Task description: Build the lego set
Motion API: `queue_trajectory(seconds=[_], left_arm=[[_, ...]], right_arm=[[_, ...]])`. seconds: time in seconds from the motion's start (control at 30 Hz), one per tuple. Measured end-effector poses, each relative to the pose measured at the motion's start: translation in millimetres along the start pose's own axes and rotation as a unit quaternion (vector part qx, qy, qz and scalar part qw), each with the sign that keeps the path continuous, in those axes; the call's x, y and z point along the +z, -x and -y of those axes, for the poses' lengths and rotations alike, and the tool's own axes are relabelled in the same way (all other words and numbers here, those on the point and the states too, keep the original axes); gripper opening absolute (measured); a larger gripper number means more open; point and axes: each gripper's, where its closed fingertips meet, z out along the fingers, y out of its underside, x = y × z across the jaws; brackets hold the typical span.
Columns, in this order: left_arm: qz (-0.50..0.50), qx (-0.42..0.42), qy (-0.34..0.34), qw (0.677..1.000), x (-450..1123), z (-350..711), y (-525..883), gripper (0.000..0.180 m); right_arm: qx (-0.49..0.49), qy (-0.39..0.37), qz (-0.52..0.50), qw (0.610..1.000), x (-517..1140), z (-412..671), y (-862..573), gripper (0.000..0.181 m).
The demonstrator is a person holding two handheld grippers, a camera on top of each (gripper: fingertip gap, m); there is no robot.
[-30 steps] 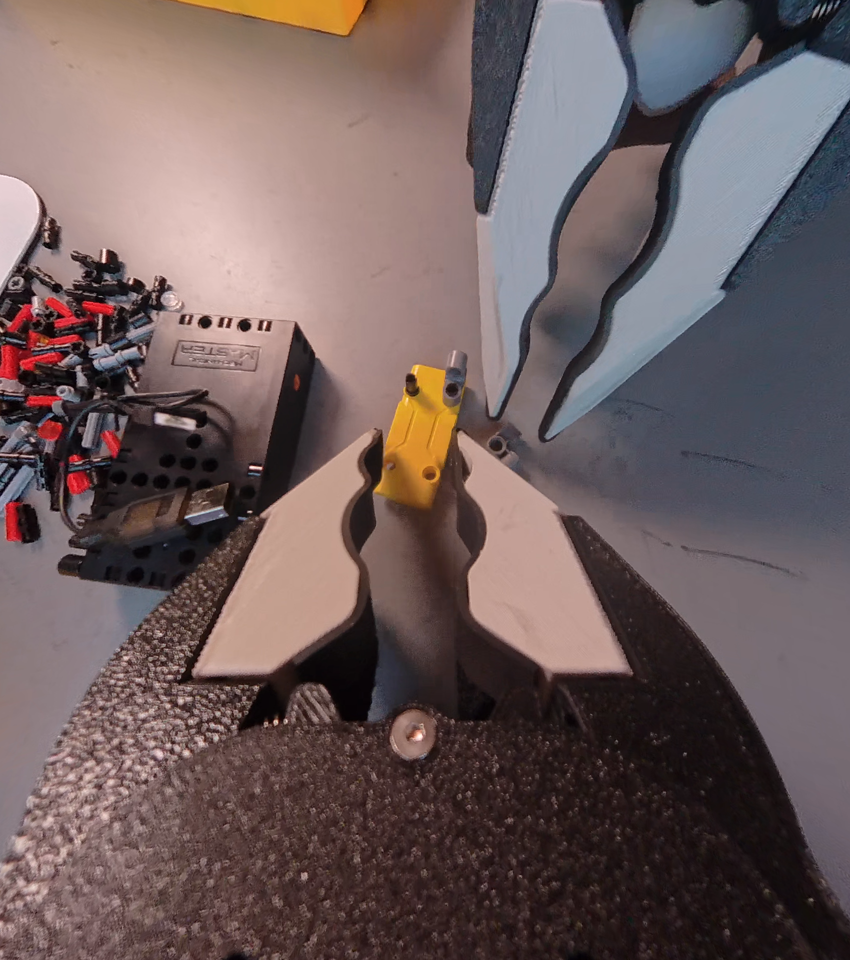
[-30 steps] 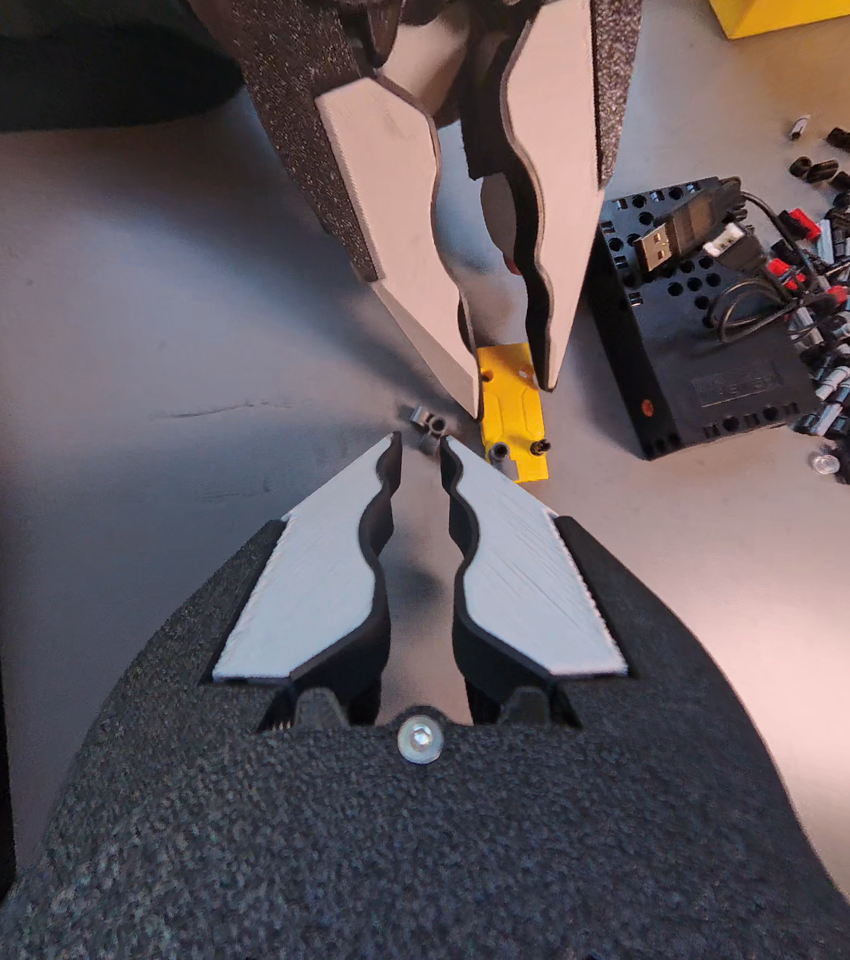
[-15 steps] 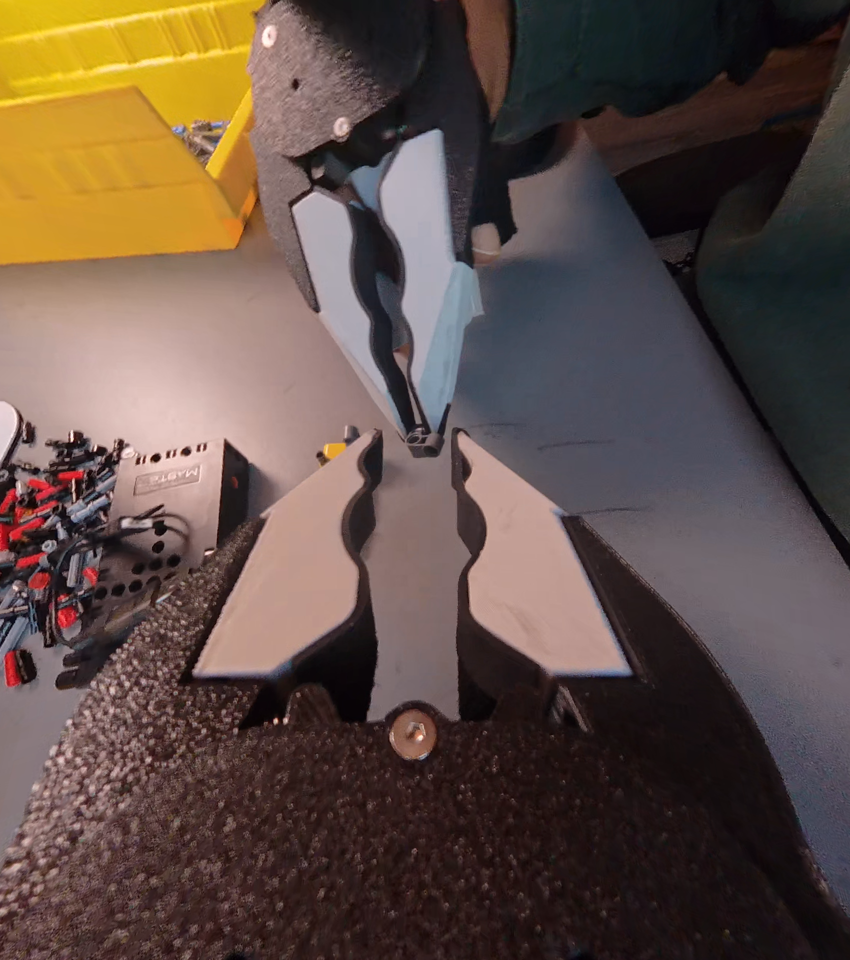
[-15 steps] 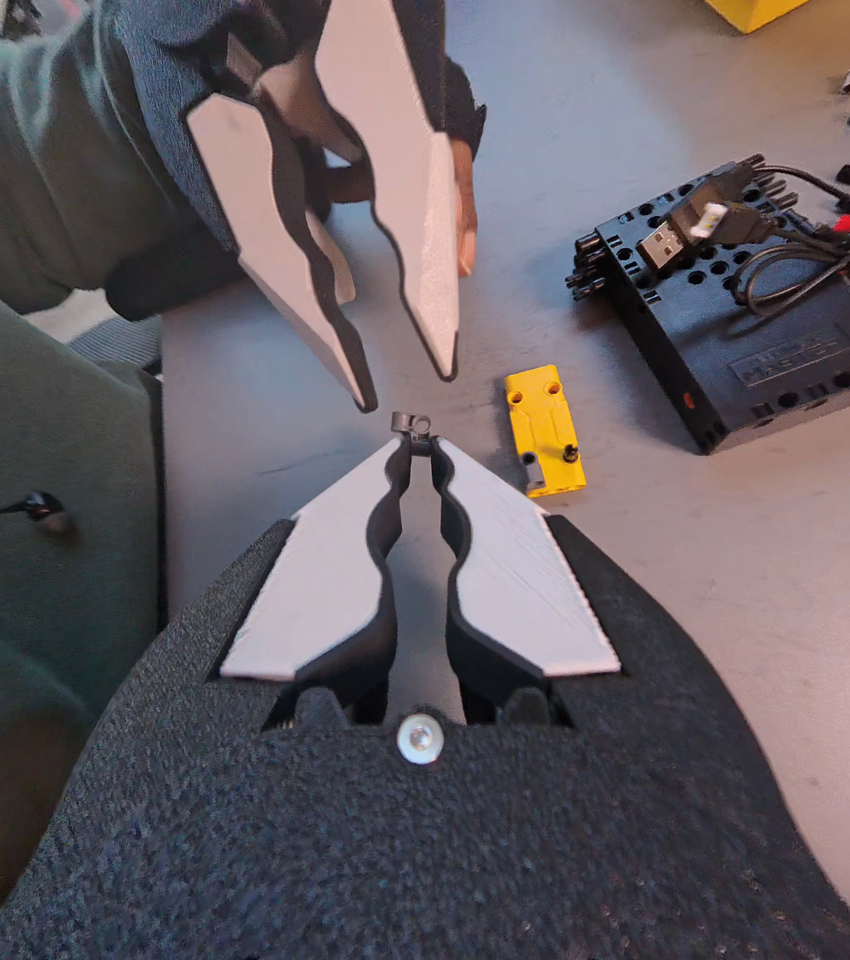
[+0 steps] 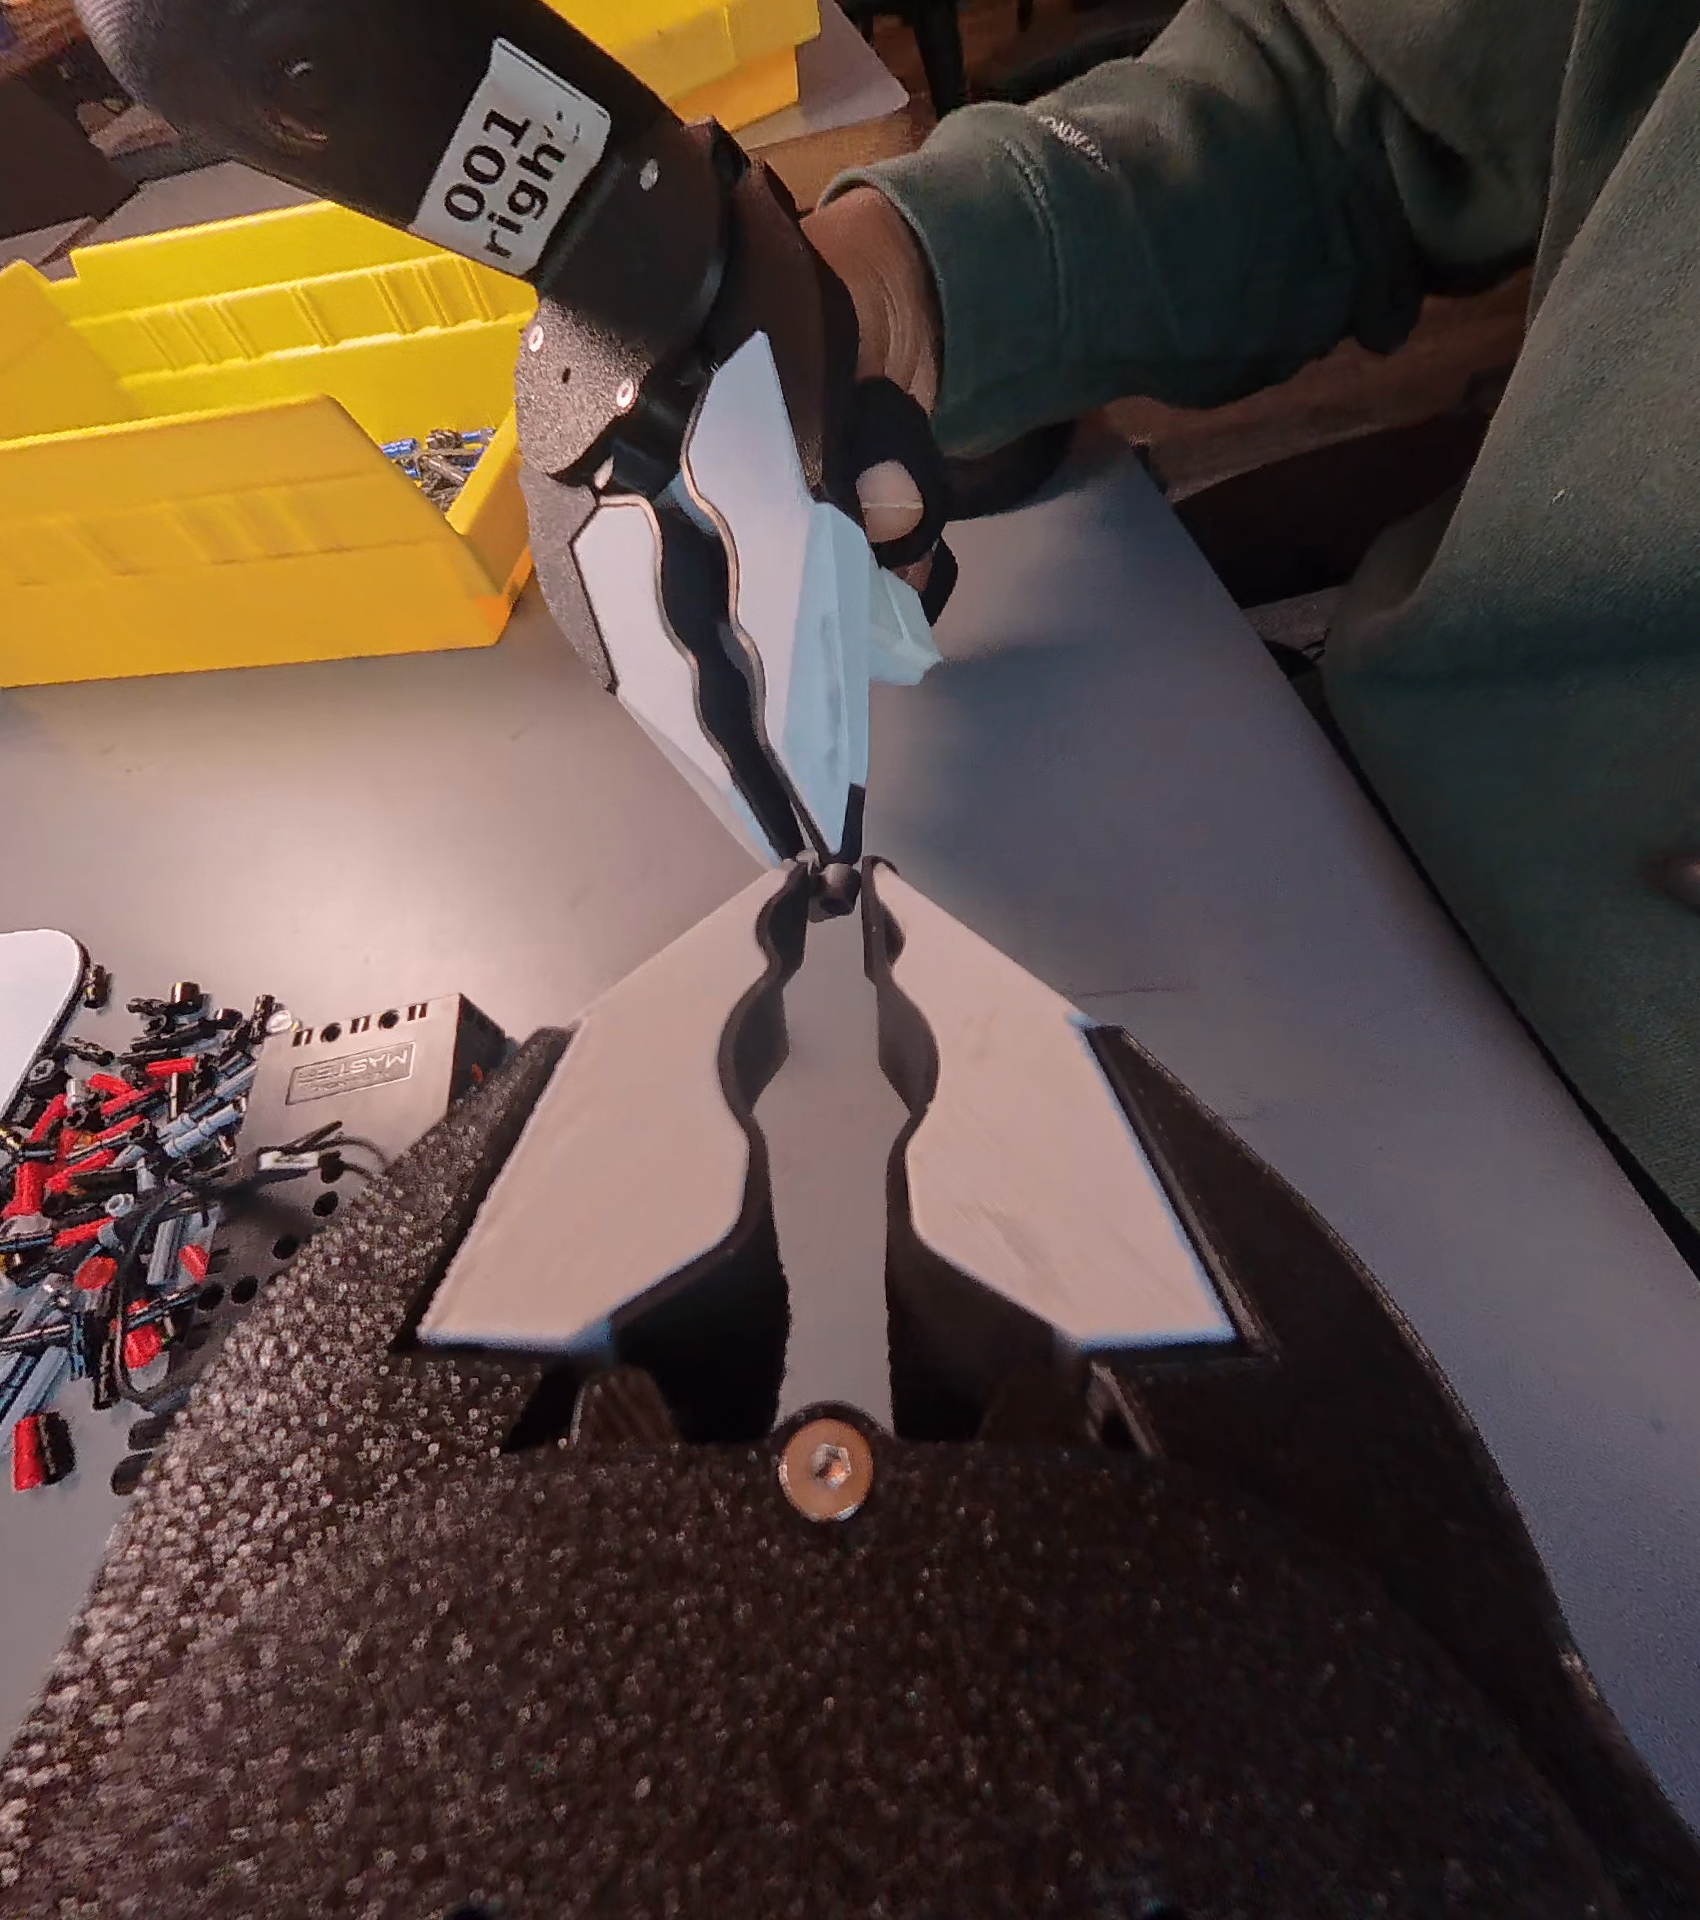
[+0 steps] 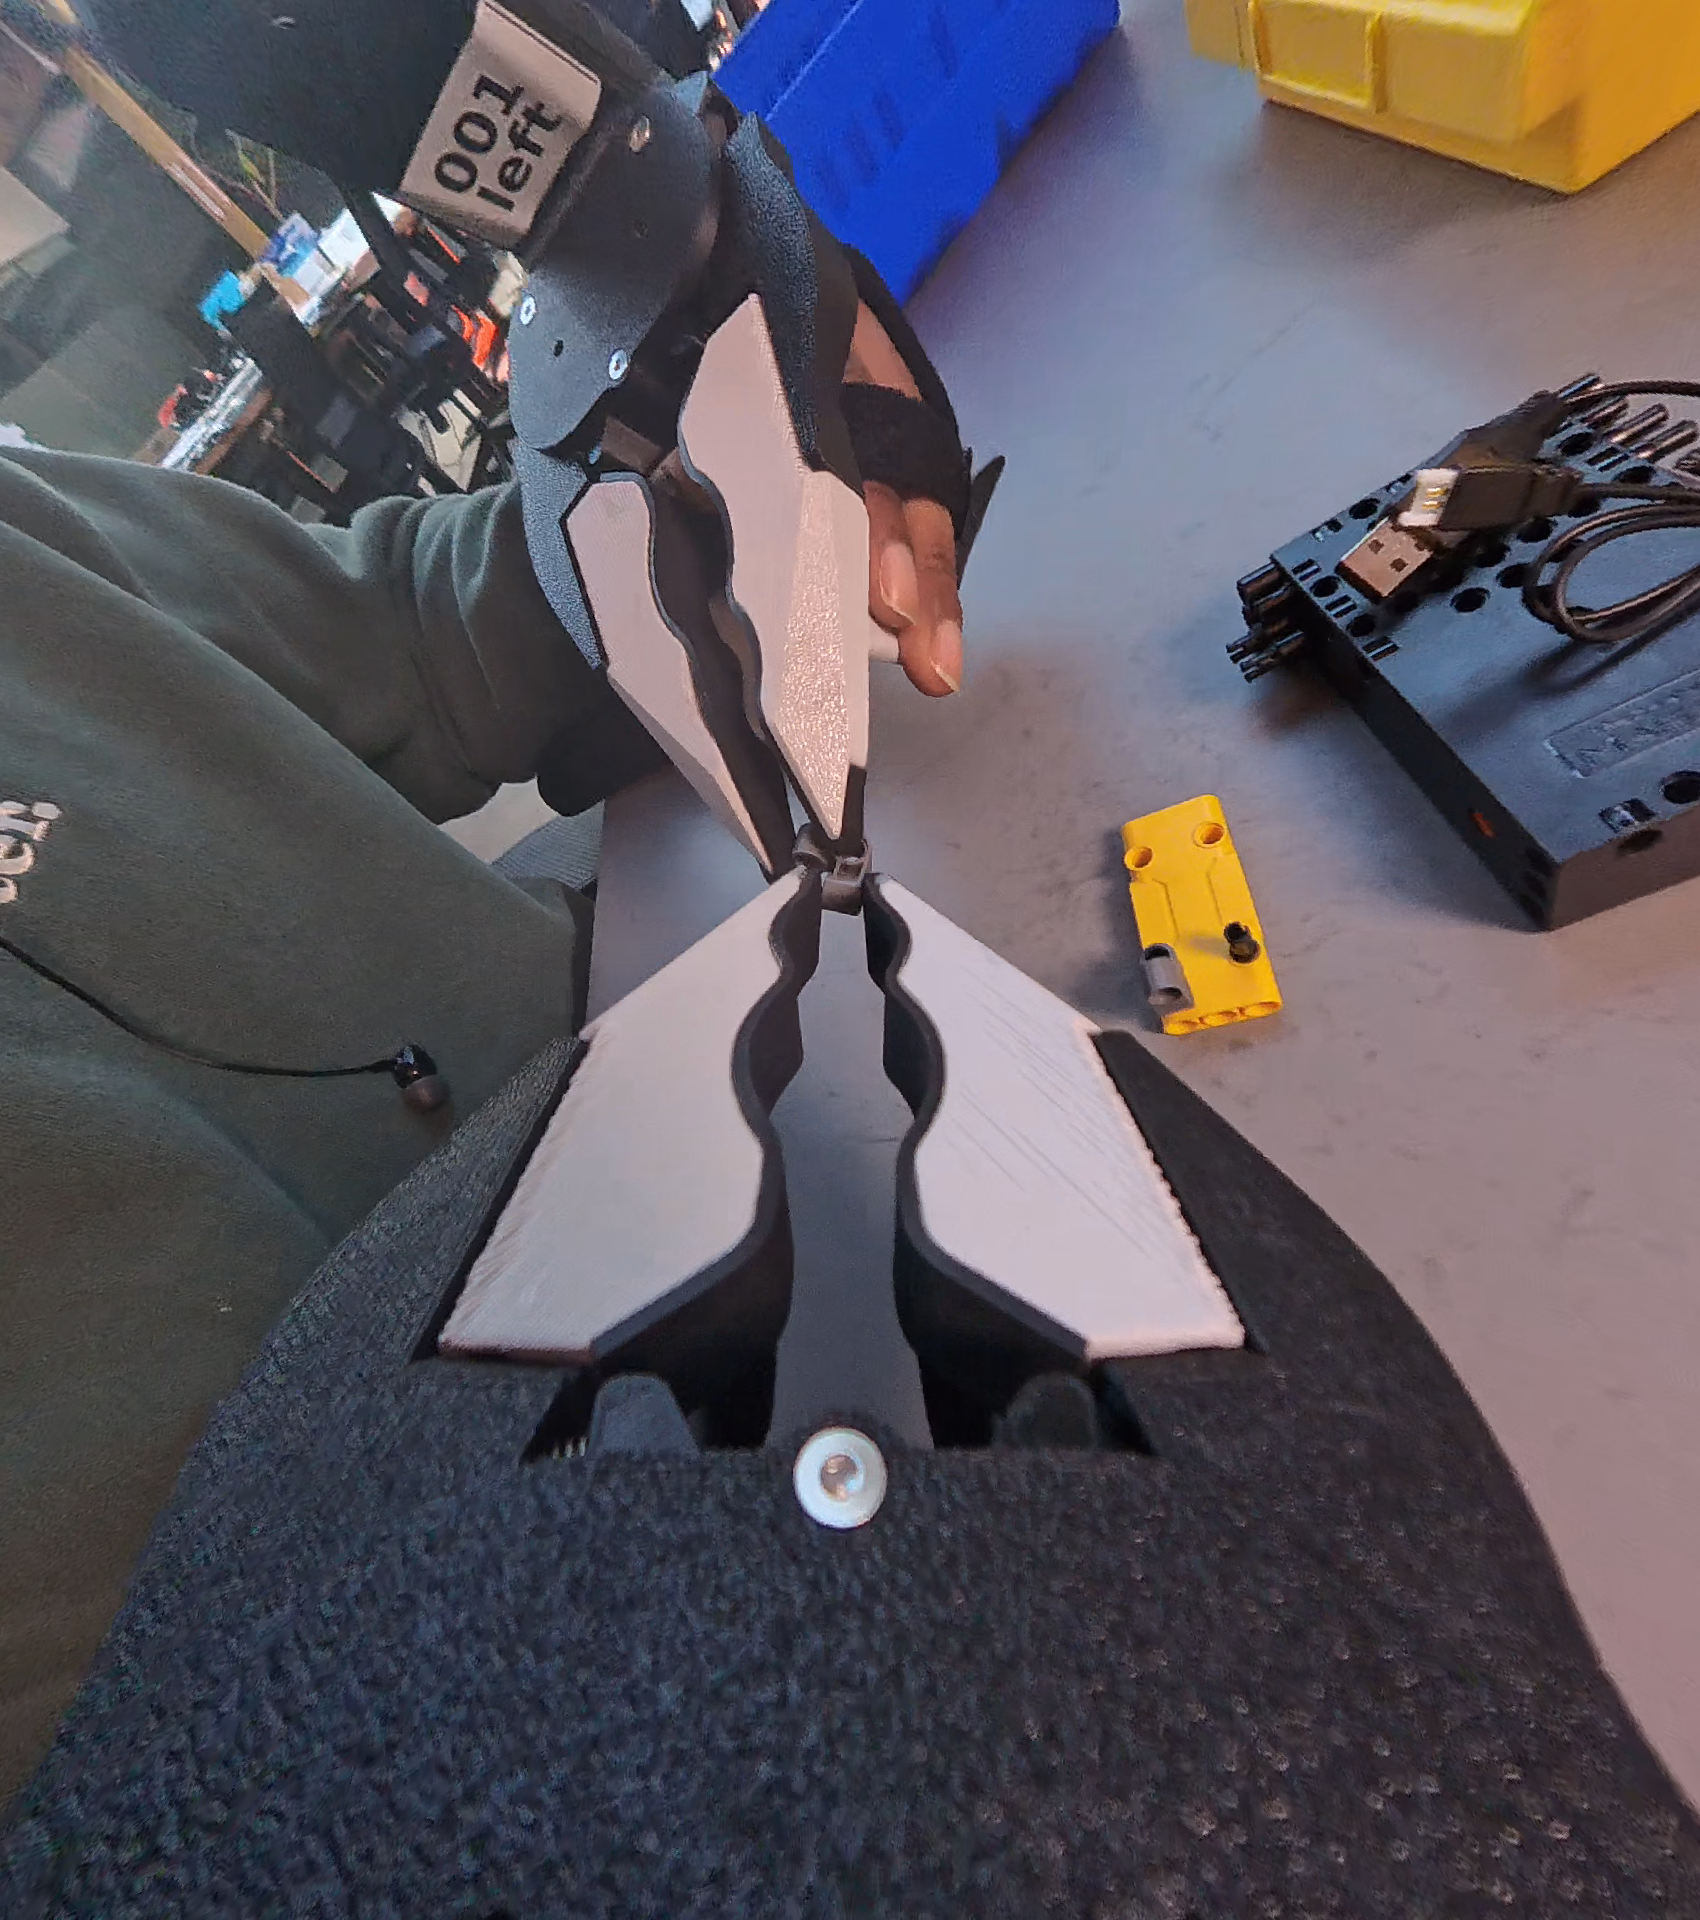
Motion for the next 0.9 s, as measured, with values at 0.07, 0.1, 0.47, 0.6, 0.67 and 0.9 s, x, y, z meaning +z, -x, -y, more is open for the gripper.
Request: queue_trajectory(seconds=[0.07, 0.1, 0.47, 0.6, 0.67, 0.9], left_arm=[[0.002, 0.003, 0.002, 1.0, 1.7, -0.1, 0.0, 0.009], [0.002, 0.005, 0.006, 1.0, 3.2, -1.4, -0.4, 0.009], [0.029, 0.041, 0.028, 0.998, 10.1, -6.5, 0.6, 0.01], [0.031, 0.052, 0.033, 0.998, 10.4, -6.8, -1.0, 0.014], [0.031, 0.056, 0.035, 0.997, 10.3, -7.2, -1.7, 0.013], [0.032, 0.043, 0.014, 0.998, 6.6, 0.1, -0.6, 0.008]], right_arm=[[0.002, -0.005, 0.003, 1.0, -0.9, -1.0, -0.8, 0.006], [0.005, -0.005, 0.003, 1.0, -0.8, -2.8, -1.9, 0.006], [0.072, -0.016, 0.024, 0.997, -3.8, -8.5, -6.8, 0.005], [0.083, -0.017, 0.028, 0.996, -4.1, -8.6, -6.4, 0.005], [0.092, -0.017, 0.032, 0.995, -4.1, -9.0, -6.2, 0.005], [0.105, -0.034, 0.054, 0.992, -5.7, -3.6, -0.8, 0.005]])
